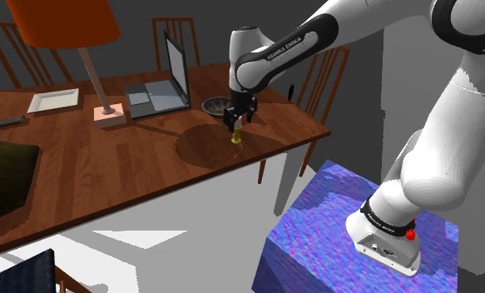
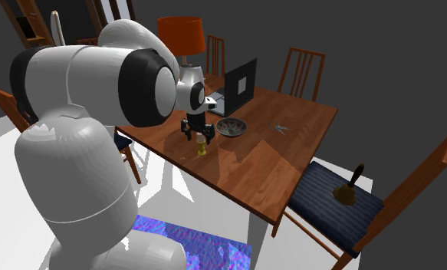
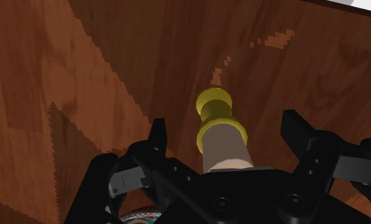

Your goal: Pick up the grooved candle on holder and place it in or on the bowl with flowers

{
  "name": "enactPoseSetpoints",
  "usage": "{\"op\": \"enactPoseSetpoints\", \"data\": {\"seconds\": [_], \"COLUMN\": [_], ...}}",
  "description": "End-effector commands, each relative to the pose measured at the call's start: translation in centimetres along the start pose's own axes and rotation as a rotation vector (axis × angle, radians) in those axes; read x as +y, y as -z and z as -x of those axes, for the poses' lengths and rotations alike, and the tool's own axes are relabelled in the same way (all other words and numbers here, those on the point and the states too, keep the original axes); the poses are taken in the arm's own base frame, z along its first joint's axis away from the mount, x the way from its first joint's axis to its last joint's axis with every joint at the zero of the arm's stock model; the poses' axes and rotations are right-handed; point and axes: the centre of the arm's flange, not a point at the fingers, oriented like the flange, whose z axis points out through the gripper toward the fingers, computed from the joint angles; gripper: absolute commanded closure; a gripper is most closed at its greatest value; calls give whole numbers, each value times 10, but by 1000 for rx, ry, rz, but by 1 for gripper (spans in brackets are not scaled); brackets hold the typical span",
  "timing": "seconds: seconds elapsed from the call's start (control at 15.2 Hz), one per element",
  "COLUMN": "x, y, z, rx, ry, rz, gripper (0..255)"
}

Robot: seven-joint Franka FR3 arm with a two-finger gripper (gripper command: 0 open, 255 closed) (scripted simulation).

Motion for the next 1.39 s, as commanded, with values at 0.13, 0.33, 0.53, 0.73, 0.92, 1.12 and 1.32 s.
{"op": "enactPoseSetpoints", "data": {"seconds": [0.13,0.33,0.53,0.73,0.92,1.12,1.32], "x": [0,0,0,0,0,0,1], "y": [0,0,0,-1,10,26,42], "z": [0,0,0,0,0,0,0], "rx": [0,0,0,0,0,0,0], "ry": [0,0,0,0,0,0,0], "rz": [0,0,0,0,0,0,0], "gripper": [0,255,255,255,255,255,255]}}
